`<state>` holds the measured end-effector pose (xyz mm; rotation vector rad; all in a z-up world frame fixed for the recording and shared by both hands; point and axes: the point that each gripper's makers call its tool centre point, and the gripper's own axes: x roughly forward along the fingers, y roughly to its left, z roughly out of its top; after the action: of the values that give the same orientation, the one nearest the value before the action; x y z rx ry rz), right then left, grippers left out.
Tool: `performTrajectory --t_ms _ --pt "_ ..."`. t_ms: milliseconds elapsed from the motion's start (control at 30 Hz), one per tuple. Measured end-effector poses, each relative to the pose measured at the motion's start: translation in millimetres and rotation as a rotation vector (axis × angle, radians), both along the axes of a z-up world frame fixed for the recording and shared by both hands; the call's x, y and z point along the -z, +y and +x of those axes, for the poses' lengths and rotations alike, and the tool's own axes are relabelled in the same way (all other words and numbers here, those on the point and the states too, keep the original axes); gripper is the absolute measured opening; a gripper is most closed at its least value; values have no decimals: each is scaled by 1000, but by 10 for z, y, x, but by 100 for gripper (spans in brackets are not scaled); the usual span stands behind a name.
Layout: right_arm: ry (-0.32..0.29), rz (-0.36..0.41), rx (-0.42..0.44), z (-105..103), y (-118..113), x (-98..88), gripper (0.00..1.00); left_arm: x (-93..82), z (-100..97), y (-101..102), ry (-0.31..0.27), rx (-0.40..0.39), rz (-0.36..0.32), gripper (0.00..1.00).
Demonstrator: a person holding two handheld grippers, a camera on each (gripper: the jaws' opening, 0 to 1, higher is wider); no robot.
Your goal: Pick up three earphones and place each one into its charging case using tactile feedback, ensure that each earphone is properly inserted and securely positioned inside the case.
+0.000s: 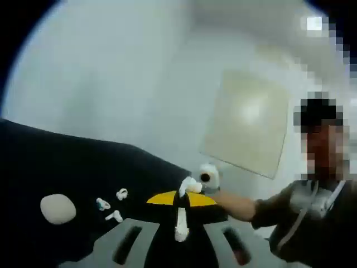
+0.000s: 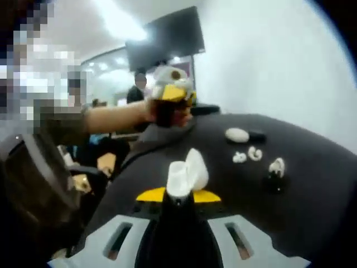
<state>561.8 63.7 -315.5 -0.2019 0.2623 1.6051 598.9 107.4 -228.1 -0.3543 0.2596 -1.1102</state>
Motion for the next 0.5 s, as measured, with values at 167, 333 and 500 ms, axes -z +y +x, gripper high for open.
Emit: performTrajectory --t_ms 167,333,500 --pt "-33 0 -15 -23 8 -1 17 423 265 -403 102 -16 215 3" --pt "-37 3 -21 -25 5 -8 17 774 507 -622 101 -48 475 3" --pt "-40 4 -36 -55 6 -11 17 900 506 -715 162 -45 492 3"
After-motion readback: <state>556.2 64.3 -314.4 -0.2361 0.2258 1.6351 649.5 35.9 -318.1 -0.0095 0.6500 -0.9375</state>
